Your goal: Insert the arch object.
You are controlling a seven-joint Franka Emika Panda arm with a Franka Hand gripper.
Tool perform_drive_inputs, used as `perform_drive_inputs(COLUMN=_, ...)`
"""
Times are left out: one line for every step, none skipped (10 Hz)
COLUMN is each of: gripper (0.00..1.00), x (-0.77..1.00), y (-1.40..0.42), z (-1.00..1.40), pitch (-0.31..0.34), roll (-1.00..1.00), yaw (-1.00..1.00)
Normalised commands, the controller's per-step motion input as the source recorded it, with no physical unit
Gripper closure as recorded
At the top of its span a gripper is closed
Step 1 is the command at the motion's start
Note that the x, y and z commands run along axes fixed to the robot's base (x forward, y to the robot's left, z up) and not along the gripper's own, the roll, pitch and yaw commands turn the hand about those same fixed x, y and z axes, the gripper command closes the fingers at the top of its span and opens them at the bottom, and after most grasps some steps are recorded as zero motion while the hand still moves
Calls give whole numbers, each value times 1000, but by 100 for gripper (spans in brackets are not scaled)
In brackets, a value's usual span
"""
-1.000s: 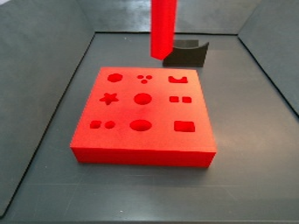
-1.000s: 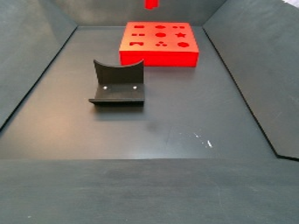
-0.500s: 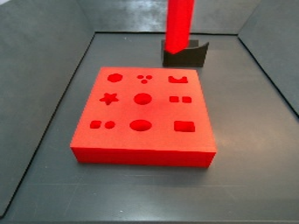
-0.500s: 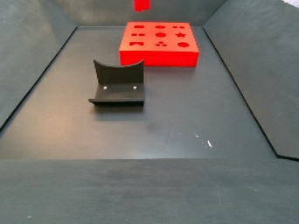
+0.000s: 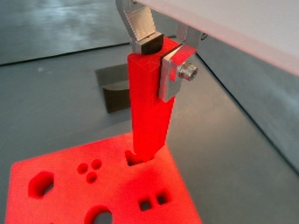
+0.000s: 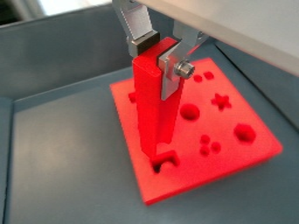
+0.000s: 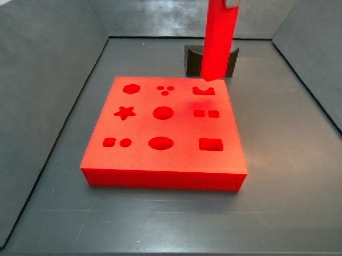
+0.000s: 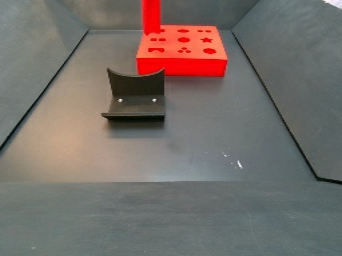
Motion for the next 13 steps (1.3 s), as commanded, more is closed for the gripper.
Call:
perform_drive_inputs(gripper=100, x=-14, y=206, z=-251, pitch=19, roll=20, yaw=-543)
perform_drive_inputs(gripper=100, x=0, y=143, z=-114, pitch=20, roll=0, yaw=-571)
perform_drive_inputs(gripper=100, x=11, y=100, z=-60, pitch=11, roll=0, yaw=-591)
perform_drive_inputs(gripper=100, x=180, y=80, z=-74, pitch=0, roll=-19, yaw=-700)
perform_drive_inputs(gripper=100, x=231, y=37, z=-117, pitch=21, roll=-46, yaw=-791)
perform_drive_inputs(gripper=100, x=231, y=0, z=-86, pitch=23, roll=-144, yaw=-880)
perform_drive_inputs(gripper=100, x=163, y=0, z=-94, pitch=31, roll=-146, yaw=-920)
perform_drive_inputs(gripper=100, x=51, y=0, z=-120, pitch=23, roll=-173, yaw=-897)
perform_drive_inputs(gripper=100, x=-174, y=0, z=-60, pitch=33, roll=-46, yaw=-646)
perform_drive_inputs(gripper=100, x=-329, y=40, z=-20, pitch=0, roll=-37, yaw=-489)
perform_drive_inputs(gripper=100, x=-277, y=0, z=-9, pitch=0, roll=-21, yaw=-329)
perform_drive_inputs(gripper=100, x=-77, y=0, z=-51, pitch=0, roll=0, yaw=-114)
perform_drive_inputs(gripper=100, x=0, y=0, z=-214, pitch=0, roll=10, yaw=0)
